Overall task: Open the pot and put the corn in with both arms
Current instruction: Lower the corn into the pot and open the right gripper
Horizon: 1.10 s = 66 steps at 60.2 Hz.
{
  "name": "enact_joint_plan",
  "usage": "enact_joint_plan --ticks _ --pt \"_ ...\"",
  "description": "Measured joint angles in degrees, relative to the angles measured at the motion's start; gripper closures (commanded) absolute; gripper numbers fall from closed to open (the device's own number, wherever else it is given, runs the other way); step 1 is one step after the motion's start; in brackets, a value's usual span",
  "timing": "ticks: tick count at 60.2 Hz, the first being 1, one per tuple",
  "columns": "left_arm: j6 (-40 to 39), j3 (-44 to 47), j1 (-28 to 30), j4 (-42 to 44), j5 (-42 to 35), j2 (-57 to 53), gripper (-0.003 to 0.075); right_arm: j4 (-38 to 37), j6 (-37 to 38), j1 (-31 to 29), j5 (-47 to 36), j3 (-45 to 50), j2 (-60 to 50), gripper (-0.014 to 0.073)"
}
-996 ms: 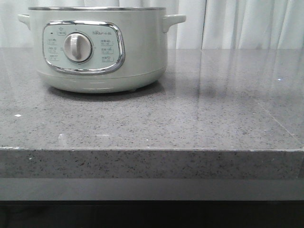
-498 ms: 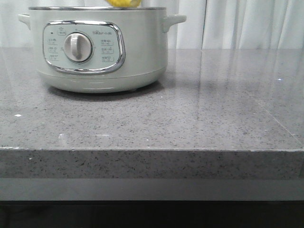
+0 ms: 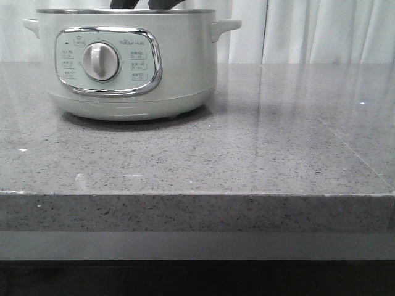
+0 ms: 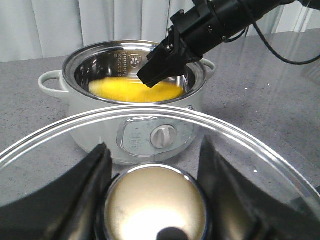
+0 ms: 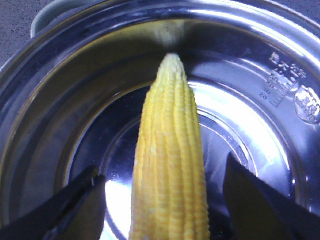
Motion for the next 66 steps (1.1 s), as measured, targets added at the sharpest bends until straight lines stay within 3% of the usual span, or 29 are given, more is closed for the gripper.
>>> enact_joint_plan --ticks 16,34,66 --pt "0.00 0.00 0.00 0.00 0.00 0.00 0.0534 -0.11 0.23 0.00 0.49 0.00 -1.25 0.0064" --pt "0.00 0.00 0.00 0.00 0.00 0.00 0.0534 -1.14 9.02 0.00 7.34 2.98 -12.13 0.0065" --pt "0.00 0.00 0.00 0.00 0.00 0.00 0.0534 -1.47 9.48 0.00 -7.34 44.87 -50.55 0.0065"
